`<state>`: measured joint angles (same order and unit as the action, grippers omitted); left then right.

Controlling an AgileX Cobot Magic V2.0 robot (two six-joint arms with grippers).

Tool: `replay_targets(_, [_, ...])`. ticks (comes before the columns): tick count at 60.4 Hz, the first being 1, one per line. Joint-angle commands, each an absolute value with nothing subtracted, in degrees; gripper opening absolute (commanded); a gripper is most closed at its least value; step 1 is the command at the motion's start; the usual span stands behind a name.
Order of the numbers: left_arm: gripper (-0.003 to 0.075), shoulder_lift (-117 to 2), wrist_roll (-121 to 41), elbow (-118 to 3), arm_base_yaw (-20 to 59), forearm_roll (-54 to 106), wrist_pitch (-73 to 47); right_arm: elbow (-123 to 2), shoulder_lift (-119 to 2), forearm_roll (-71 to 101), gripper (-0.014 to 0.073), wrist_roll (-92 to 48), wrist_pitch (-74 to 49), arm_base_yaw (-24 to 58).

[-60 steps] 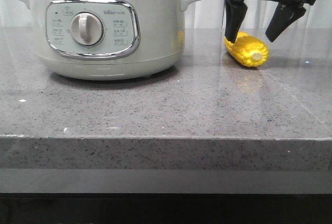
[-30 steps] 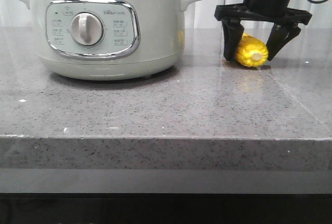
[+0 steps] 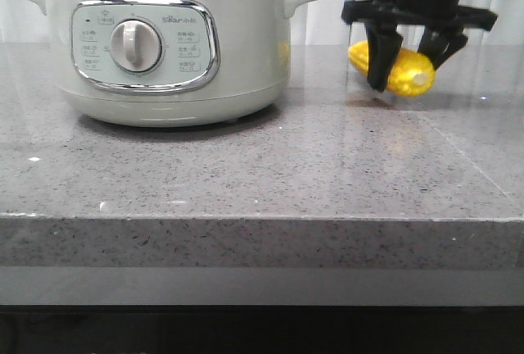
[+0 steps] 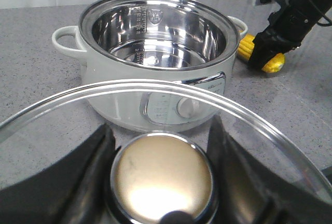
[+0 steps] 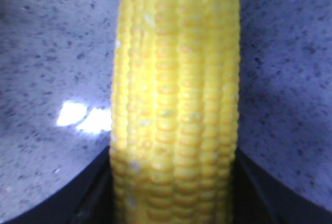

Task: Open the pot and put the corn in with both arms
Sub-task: 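Lift the corn with the right gripper and carry it over the pot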

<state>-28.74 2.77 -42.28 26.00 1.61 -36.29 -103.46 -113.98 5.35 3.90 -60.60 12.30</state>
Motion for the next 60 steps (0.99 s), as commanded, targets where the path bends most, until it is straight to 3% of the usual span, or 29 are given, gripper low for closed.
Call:
replay_targets(1, [0.0189, -28.7, 3.0, -44.4, 25.9, 2.0, -28.4, -105.3, -106.8, 4.9, 0.0306, 3.2, -59.6, 12.3])
replay_targets(33, [0.0189, -28.7, 3.0, -44.4, 25.9, 2.0, -28.4, -105.2, -91.7, 5.7, 0.0306, -0.6, -59.4, 14.0])
replay_targets(60, [0.0189, -28.7, 3.0, -44.4, 25.9, 2.0, -28.4, -105.2, -90.8, 5.8, 0.0306, -6.4, -50.3, 29.2])
